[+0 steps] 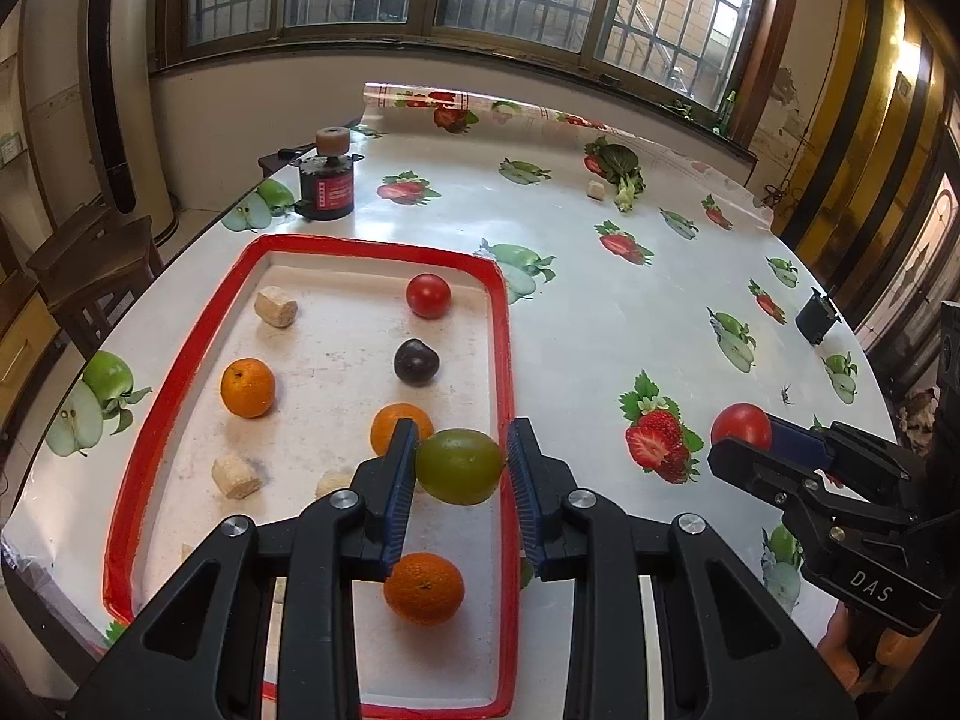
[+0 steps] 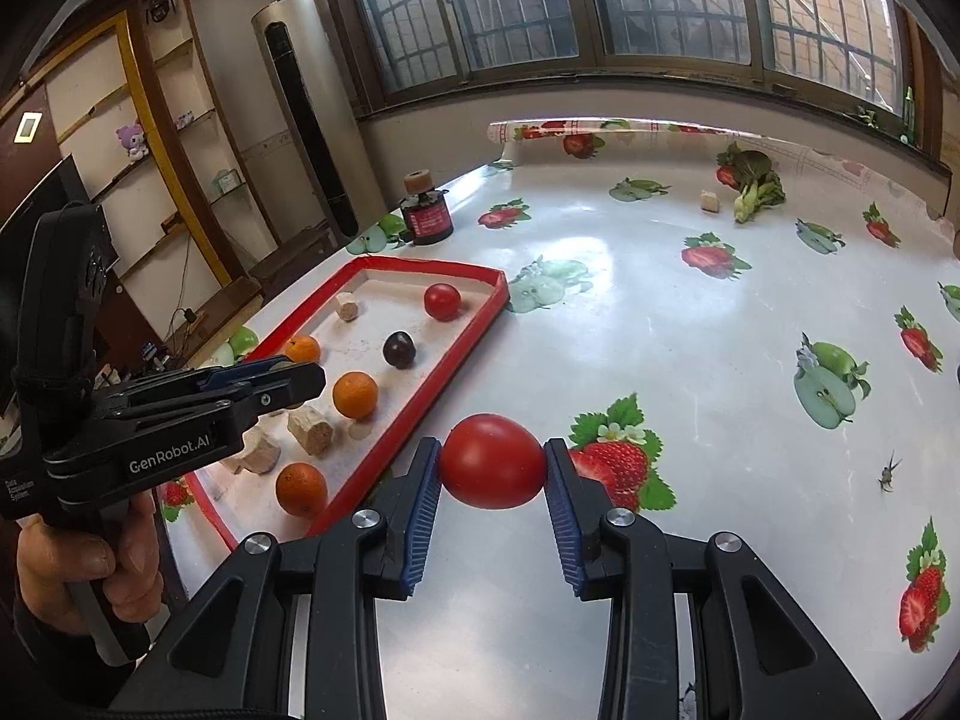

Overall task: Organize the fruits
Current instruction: 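Carry the green plum and red tomato over the red tray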

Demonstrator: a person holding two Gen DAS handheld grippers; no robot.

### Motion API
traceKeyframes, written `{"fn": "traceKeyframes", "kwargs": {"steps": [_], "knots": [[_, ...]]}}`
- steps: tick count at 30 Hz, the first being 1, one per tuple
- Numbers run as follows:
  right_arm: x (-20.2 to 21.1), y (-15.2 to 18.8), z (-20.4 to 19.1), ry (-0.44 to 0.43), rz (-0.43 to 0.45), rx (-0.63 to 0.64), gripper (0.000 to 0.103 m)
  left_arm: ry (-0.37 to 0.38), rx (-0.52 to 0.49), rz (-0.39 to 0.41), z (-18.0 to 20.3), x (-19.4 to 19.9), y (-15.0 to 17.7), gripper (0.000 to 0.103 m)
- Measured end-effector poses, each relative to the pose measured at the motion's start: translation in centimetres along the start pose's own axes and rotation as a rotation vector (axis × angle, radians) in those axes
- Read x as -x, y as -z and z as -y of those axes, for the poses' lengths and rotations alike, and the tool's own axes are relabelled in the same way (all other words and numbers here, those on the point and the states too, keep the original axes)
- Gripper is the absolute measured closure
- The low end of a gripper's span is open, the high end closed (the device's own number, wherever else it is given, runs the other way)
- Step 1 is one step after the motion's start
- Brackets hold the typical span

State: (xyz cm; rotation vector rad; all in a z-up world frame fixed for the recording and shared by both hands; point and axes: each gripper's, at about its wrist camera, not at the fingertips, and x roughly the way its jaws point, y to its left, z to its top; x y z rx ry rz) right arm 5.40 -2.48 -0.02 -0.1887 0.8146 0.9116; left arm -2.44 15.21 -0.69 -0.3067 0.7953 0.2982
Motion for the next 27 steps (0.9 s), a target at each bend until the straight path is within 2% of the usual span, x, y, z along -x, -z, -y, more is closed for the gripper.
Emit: {"fn": "traceKeyframes", "kwargs": {"steps": [27], "knots": [[-4.2, -3.4, -5.4, -0.058, -0.017, 0.082, 0.068, -0.067, 0.073, 0.012, -6.2, 0.7, 0.4, 0.075]]}}
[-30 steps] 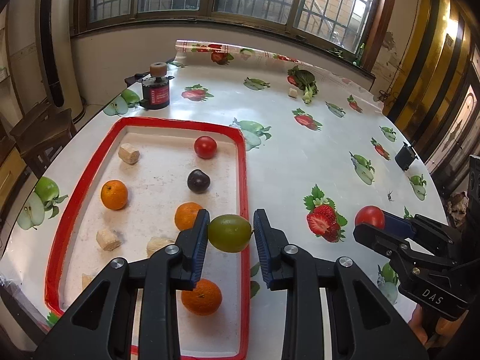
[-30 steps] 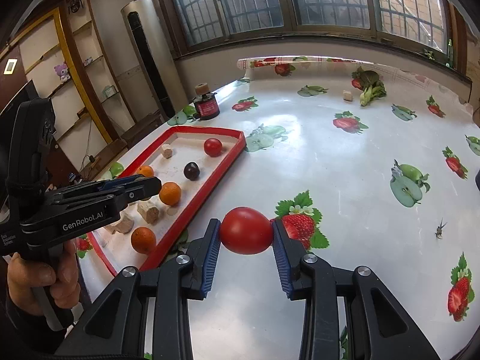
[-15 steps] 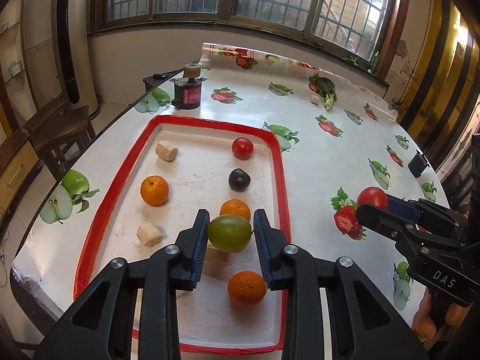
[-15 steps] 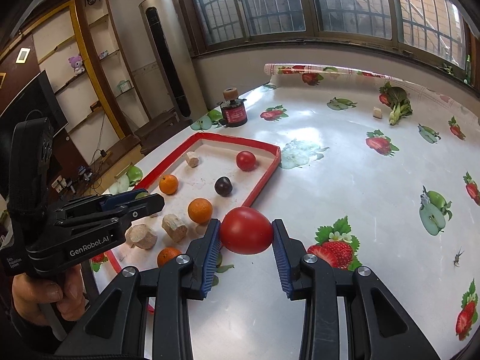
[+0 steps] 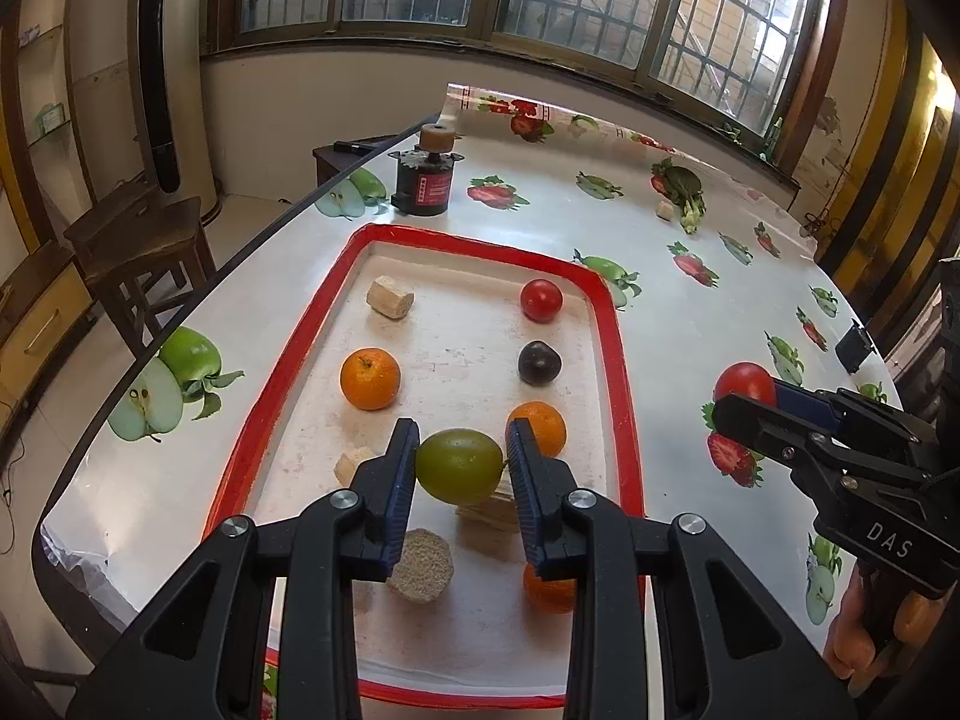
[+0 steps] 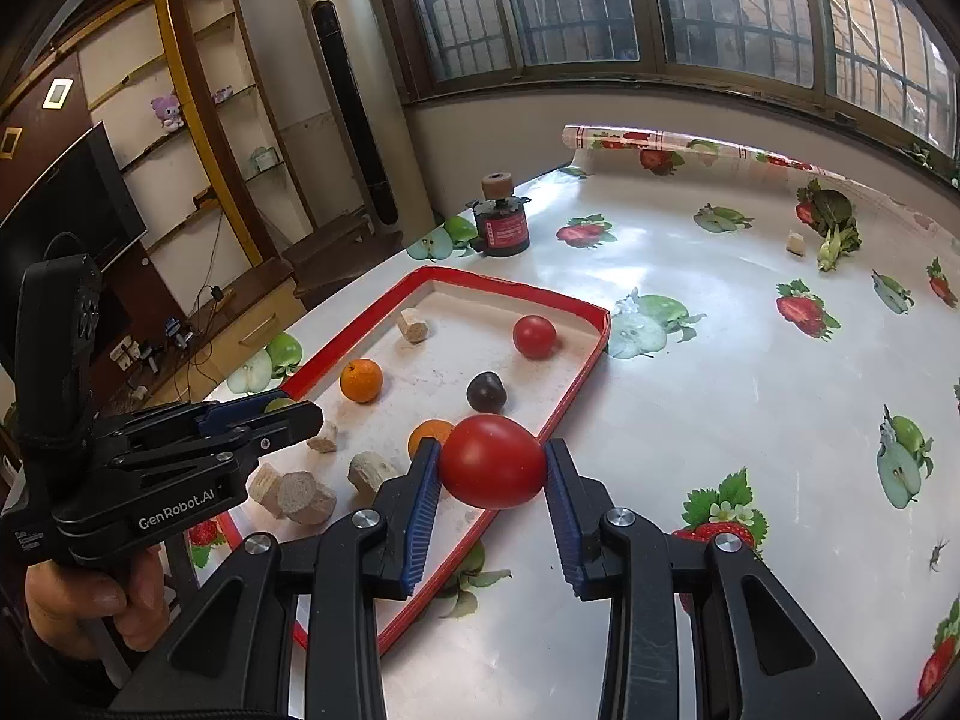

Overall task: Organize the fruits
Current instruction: 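Carry the green plum and red tomato over the red tray, then open both tools to drop the plum and tomato into the tray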

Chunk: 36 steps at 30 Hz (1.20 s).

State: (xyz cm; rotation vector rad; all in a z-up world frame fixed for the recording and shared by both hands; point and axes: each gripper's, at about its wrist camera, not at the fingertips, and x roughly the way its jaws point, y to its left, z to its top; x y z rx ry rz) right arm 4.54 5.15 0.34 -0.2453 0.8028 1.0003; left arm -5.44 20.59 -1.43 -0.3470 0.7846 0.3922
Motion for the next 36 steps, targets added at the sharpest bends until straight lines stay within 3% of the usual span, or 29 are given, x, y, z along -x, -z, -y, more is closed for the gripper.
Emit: {"fn": "traceKeyframes", "kwargs": {"steps": [28, 36], "knots": [[-6.9, -3.6, 0.6, -0.049, -0.06, -0.052, 0.068, -0.023, 0.11, -0.033, -5.4, -2.4, -2.1, 0.075], [-10.3, -5.3, -0.8, -0.067, -0.082, -0.029, 0.068, -0.004, 0.11, -0.062, -4.9, -3.7, -2.3, 0.075]]}}
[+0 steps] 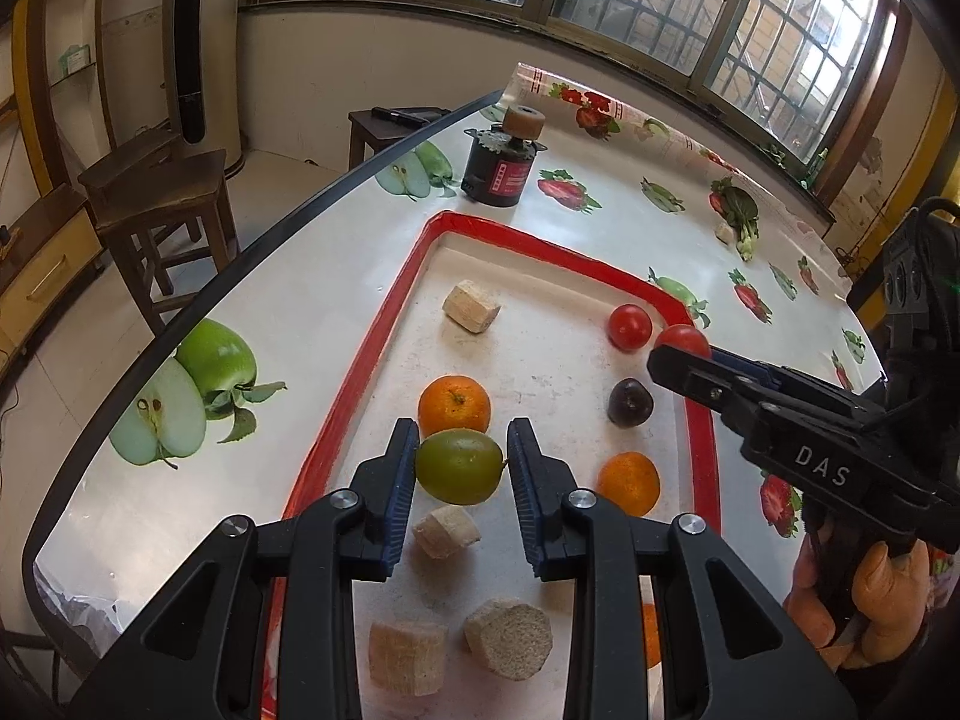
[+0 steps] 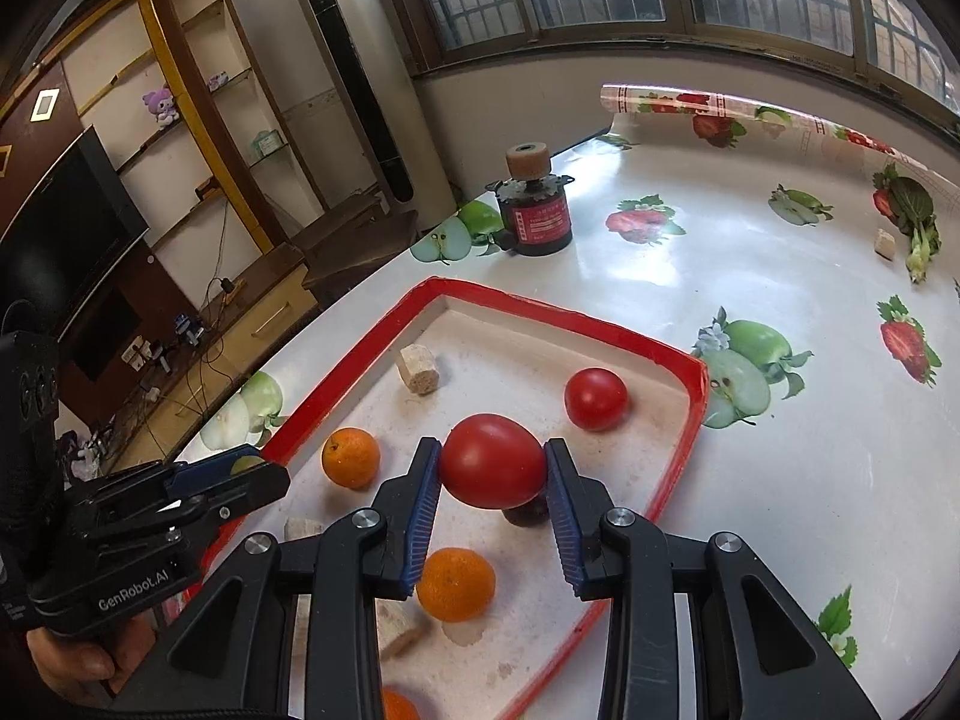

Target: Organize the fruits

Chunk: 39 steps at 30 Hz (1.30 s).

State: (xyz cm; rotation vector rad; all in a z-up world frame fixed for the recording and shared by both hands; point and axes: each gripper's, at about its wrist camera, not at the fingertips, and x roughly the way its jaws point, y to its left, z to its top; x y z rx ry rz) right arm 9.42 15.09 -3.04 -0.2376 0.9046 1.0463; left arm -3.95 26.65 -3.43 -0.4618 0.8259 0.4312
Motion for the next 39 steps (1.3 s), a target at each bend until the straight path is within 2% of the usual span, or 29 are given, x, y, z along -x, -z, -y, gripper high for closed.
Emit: {"fn": "traceKeyframes", "kwargs": {"steps": [9, 18, 30, 33, 35, 37, 39], "knots": [[-1.7, 0.3, 2.2, 0.032, -0.023, -0.045, 0.068, 0.037, -0.061, -0.041, 3.0, -2.5, -0.2, 0.075], [-3.0, 0.6, 3.2, 0.026, -0.044, -0.062, 0.068, 0.038, -0.07, -0.094, 3.4, -4.1, 1.1, 0.075], [-3.1, 0.7, 3.6, 0.027, -0.048, -0.073, 0.066, 0.035, -0.03, -0.136, 2.6, -4.6, 1.5, 0.074], [-3.0, 0.7, 3.7, 0.008, -0.055, -0.088, 0.062, 0.034, -0.045, -0.132, 2.8, -4.2, 1.6, 0.062], [-2.8, 0.6, 3.6, 0.01, -0.053, -0.087, 0.061, 0.011, -0.066, -0.112, 3.1, -3.7, 1.7, 0.038], [-2.6, 0.6, 3.5, 0.013, -0.053, -0.082, 0.058, 0.0, -0.071, -0.104, 3.1, -3.4, 1.8, 0.033], [-2.2, 0.6, 3.4, 0.017, -0.047, -0.079, 0.054, -0.007, -0.076, -0.099, 3.0, -3.2, 2.0, 0.033]]}}
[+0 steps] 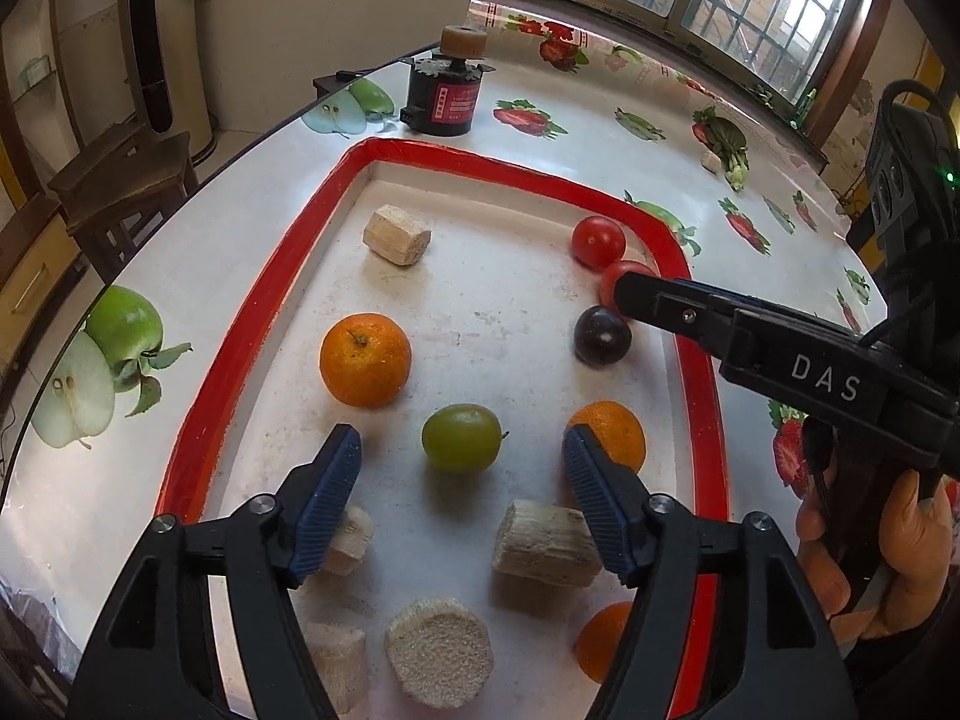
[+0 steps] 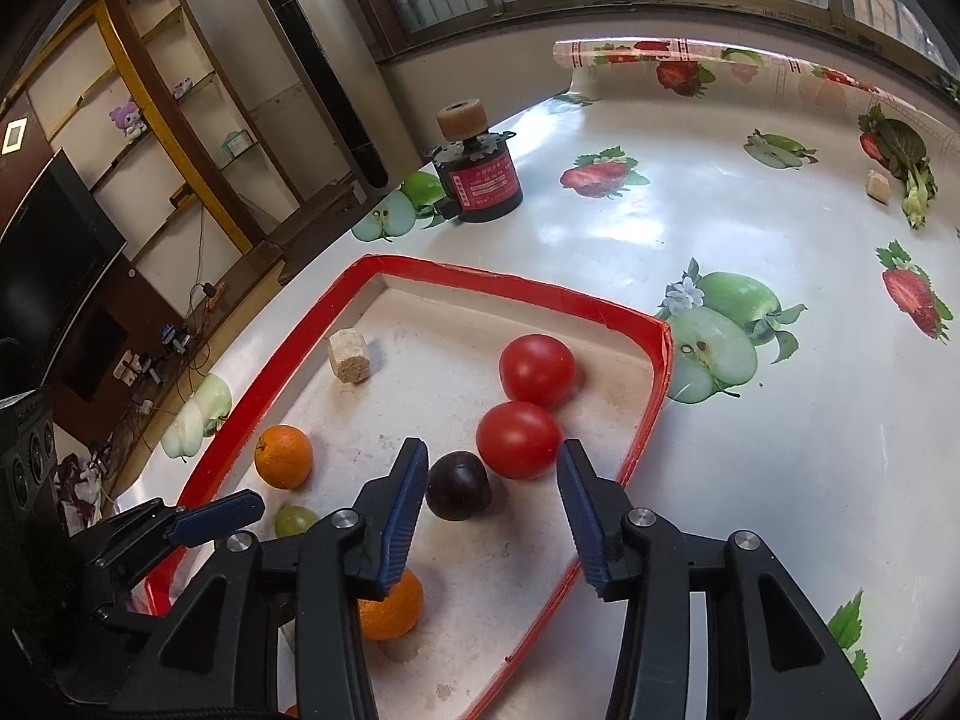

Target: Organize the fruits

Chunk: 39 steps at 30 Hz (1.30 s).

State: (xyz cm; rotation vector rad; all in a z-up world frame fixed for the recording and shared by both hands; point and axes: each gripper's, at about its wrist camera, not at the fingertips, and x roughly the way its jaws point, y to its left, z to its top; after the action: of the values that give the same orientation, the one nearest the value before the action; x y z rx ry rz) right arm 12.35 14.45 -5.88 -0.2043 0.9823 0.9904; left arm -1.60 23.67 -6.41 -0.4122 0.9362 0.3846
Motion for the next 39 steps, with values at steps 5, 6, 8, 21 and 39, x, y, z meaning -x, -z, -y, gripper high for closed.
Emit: {"fn": "traceKeyframes", "kwargs": {"steps": [5, 6, 8, 21, 39], "knots": [[1.1, 0.0, 0.1, 0.01, 0.016, -0.003, 0.05, -0.009, -0.005, 0.008, -0.2, 0.8, 0.6, 0.033], [1.3, 0.0, 0.1, 0.011, 0.019, -0.001, 0.05, -0.012, -0.006, 0.009, -0.2, 0.9, 0.7, 0.033], [1.7, 0.1, 0.1, 0.013, 0.021, 0.004, 0.05, -0.016, -0.007, 0.016, -0.2, 1.3, 1.0, 0.033], [3.6, 2.2, 0.1, 0.008, 0.029, 0.044, 0.049, -0.024, 0.024, 0.04, -1.0, 3.6, 2.9, 0.033], [7.3, 7.4, -0.7, 0.012, 0.035, 0.196, 0.036, -0.038, 0.03, 0.088, -0.9, 7.1, 4.8, 0.033]]}}
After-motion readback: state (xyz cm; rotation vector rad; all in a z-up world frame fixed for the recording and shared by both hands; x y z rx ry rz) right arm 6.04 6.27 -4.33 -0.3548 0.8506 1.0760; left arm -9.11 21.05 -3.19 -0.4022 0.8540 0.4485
